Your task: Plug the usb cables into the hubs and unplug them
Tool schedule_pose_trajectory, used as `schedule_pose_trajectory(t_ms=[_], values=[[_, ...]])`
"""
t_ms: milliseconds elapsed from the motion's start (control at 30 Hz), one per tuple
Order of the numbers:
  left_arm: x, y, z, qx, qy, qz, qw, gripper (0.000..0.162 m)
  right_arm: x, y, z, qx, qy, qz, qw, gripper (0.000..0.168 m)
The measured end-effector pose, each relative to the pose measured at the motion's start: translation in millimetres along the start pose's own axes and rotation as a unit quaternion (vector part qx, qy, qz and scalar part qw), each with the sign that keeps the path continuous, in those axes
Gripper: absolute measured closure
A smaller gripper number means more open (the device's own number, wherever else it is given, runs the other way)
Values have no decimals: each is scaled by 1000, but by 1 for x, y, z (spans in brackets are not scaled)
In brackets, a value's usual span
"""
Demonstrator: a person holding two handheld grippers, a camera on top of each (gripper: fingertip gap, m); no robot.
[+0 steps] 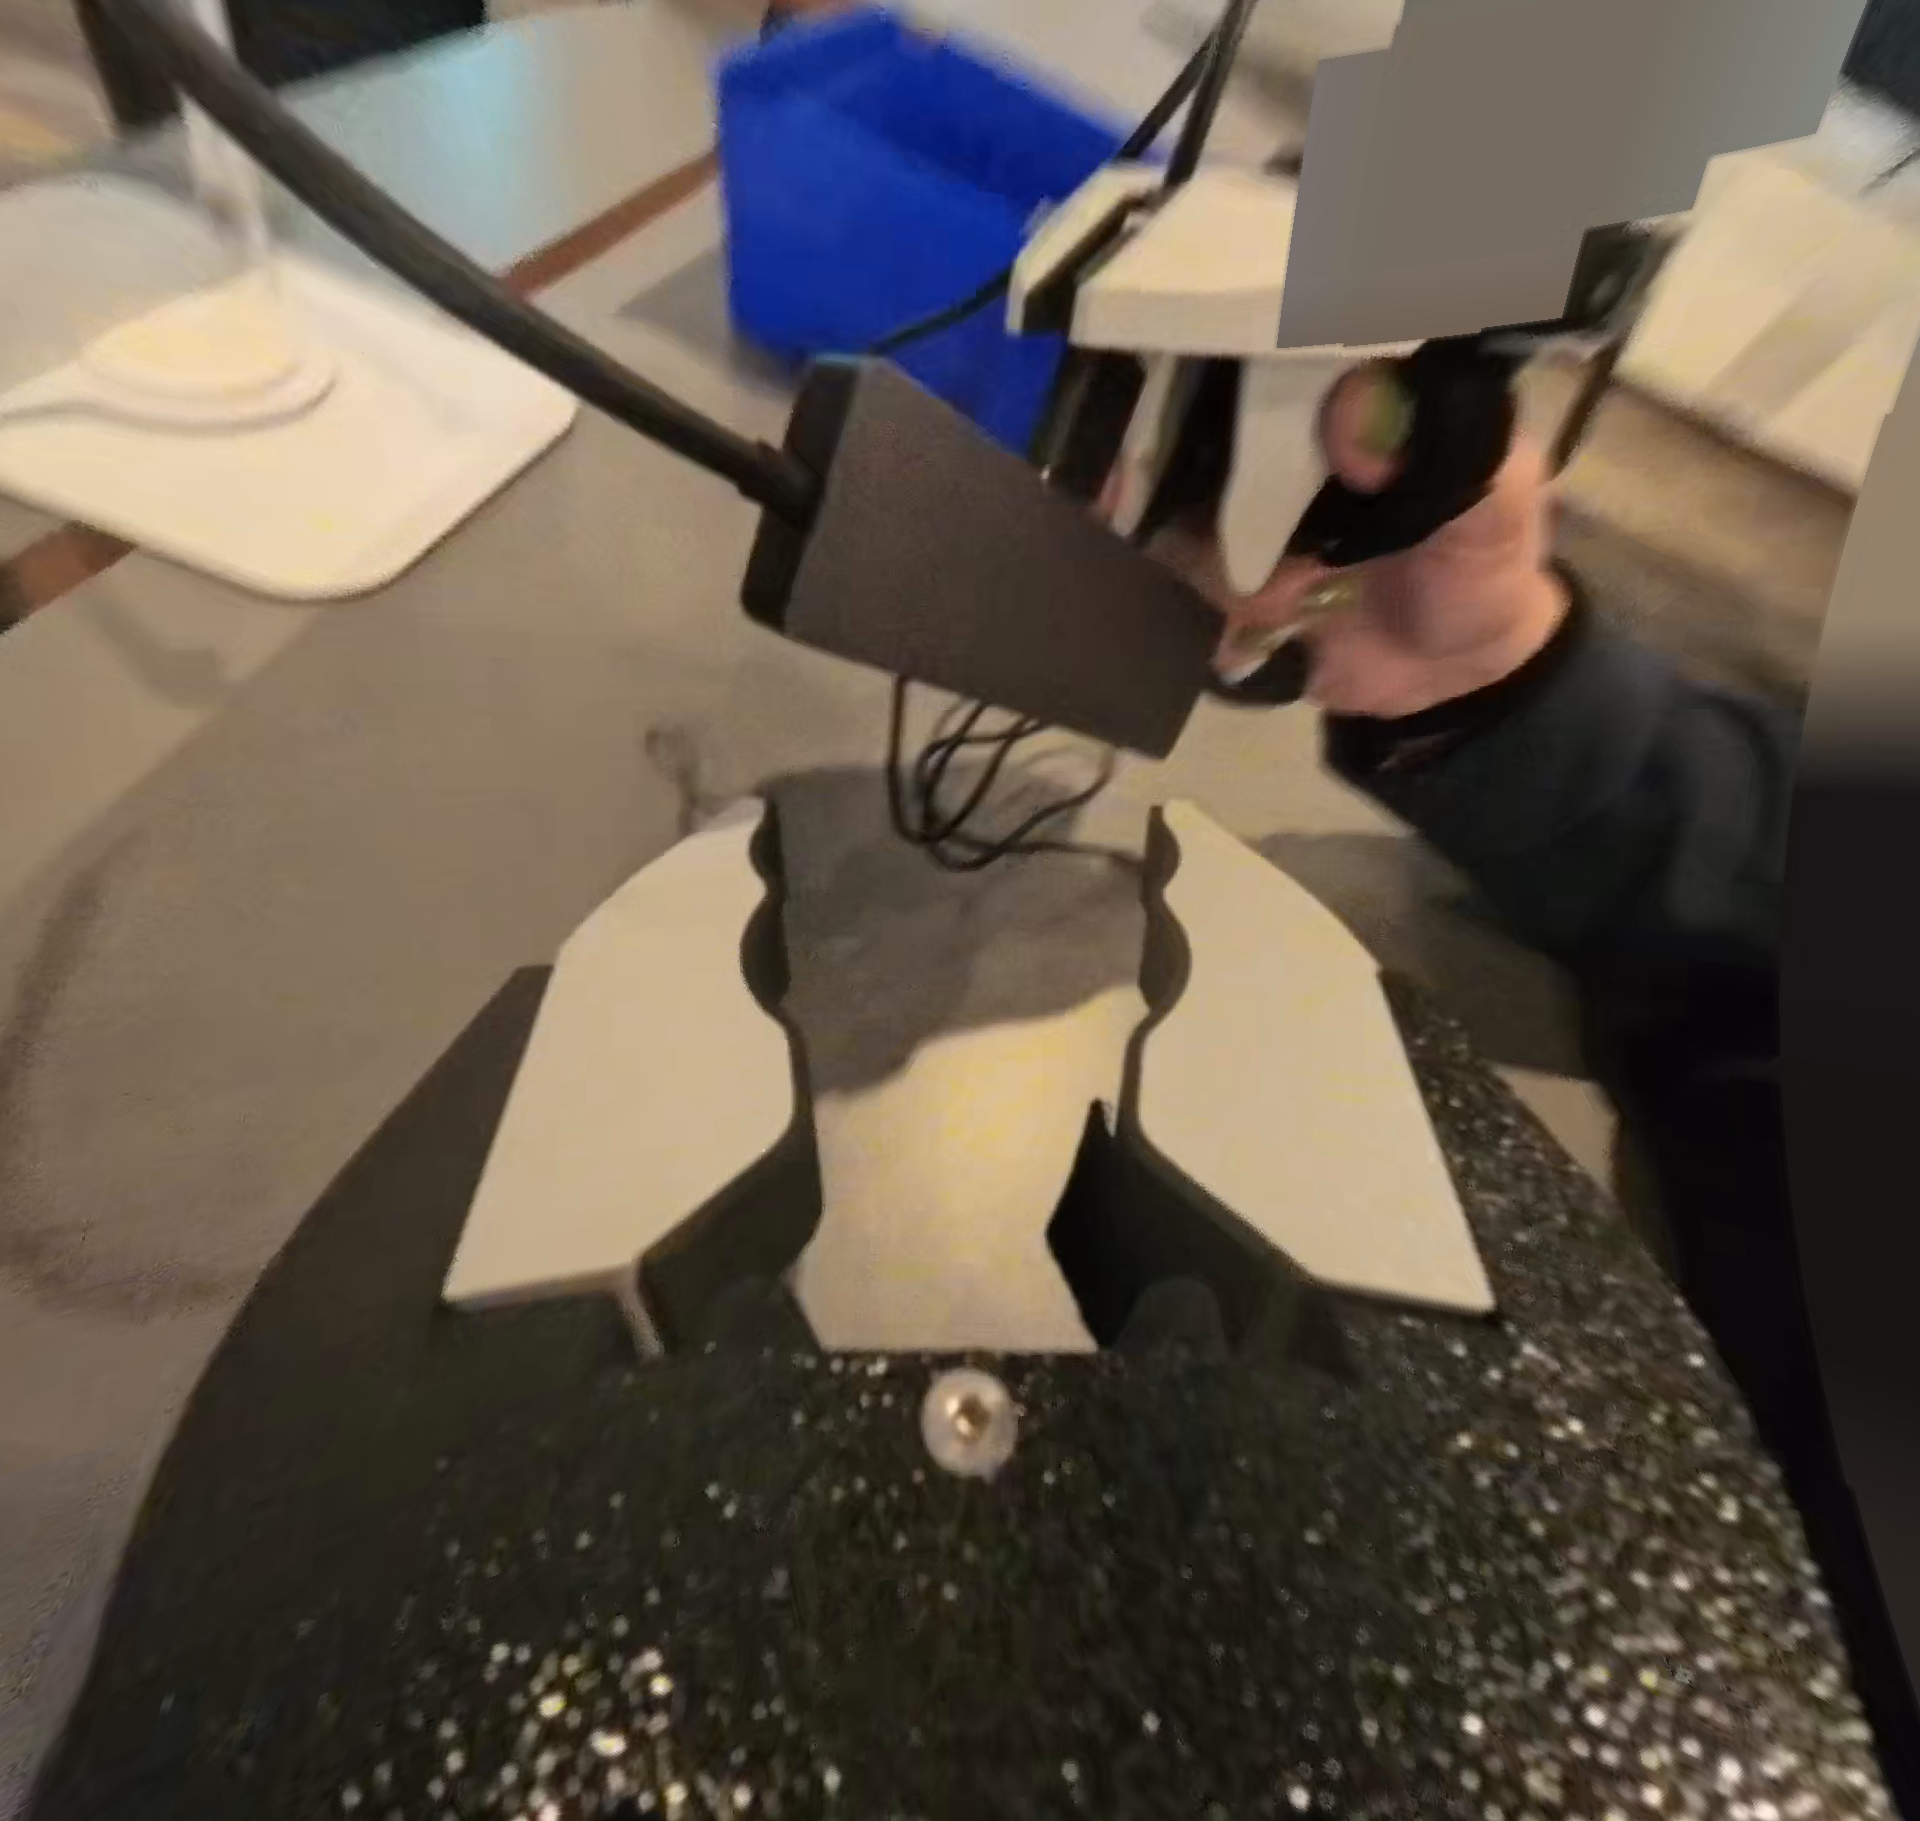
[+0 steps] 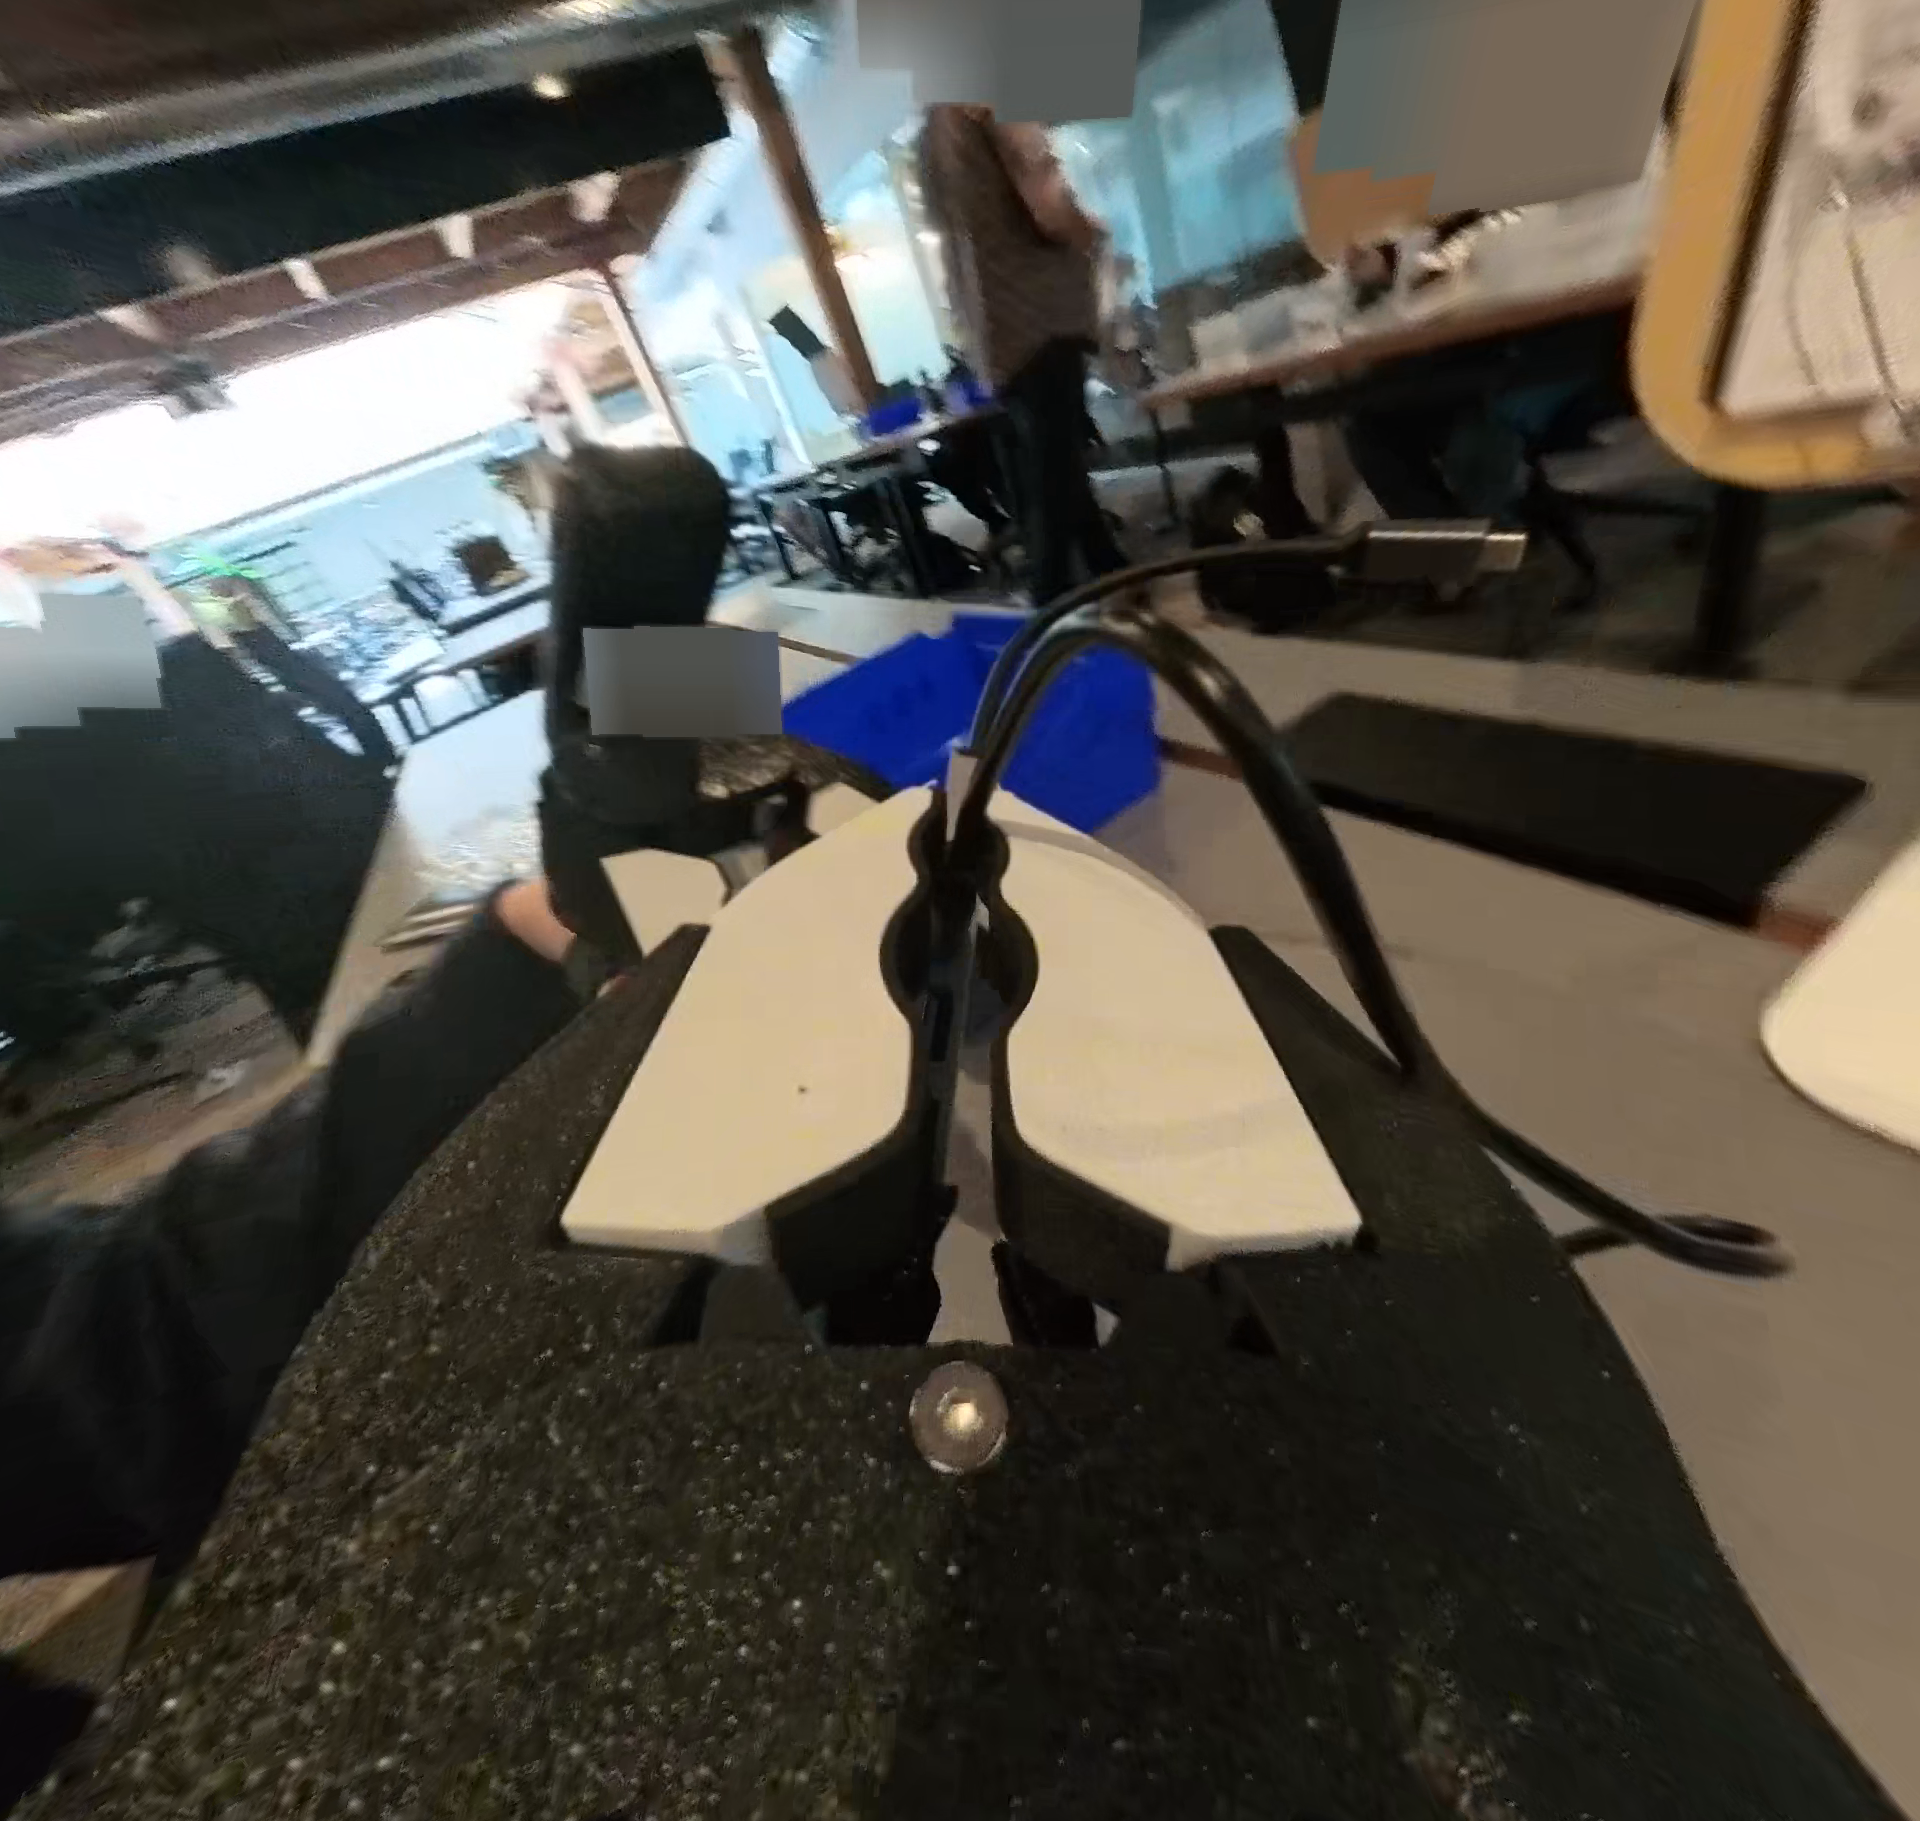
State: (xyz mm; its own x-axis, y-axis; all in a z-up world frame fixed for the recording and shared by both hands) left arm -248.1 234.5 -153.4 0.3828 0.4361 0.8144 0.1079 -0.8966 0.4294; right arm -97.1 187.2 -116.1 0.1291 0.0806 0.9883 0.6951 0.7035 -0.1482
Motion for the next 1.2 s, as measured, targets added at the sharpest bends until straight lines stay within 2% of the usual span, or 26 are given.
schedule_pose_trajectory(t_ms=[100, 167, 233, 333, 400, 500, 567, 600, 700, 800, 1067, 1200], values=[[15, 14, -4, -77, 88, -3, 993, 93, 23, -11, 3, 64, 35, -23, 997, 164], [22, 21, -9, -100, 135, 5, 986, 97, 31, -16, 4, 92, 53, -30, 994, 164], [26, 28, -15, -122, 163, 16, 979, 108, 36, -22, 6, 112, 63, -37, 991, 164], [31, 36, -25, -136, 205, 34, 969, 139, 37, -27, 7, 136, 69, -49, 987, 163], [32, 40, -29, -144, 212, 54, 965, 150, 39, -30, 8, 157, 80, -48, 983, 162], [33, 46, -31, -127, 221, 93, 963, 150, 39, -26, 4, 165, 90, -68, 980, 155], [34, 50, -31, -125, 228, 102, 960, 150, 40, -24, 3, 145, 109, -89, 979, 134], [35, 51, -31, -126, 235, 102, 958, 150, 40, -24, 1, 138, 115, -108, 978, 131], [36, 53, -31, -138, 244, 97, 955, 150, 41, -27, -4, 141, 121, -149, 971, 137], [36, 56, -30, -152, 239, 98, 954, 150, 40, -33, -4, 172, 111, -157, 966, 154], [37, 62, -32, -174, 242, 104, 949, 150, 40, -37, -2, 223, 119, -106, 962, 160], [38, 70, -38, -154, 230, 135, 952, 150, 47, -44, -5, 247, 74, -87, 962, 161]])
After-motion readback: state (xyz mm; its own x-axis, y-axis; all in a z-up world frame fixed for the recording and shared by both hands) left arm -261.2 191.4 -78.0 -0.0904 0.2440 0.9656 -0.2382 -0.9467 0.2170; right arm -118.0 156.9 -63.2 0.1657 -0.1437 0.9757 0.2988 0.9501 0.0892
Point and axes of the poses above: each gripper's, where its closed fingertips meet, z out along the fingers, x out of its top, y = z × x across the jaws, the point moved 8 cm from there along -z, back along the fingers, and after that the axes turned 10 degrees about -z, right-handed, at the moved point
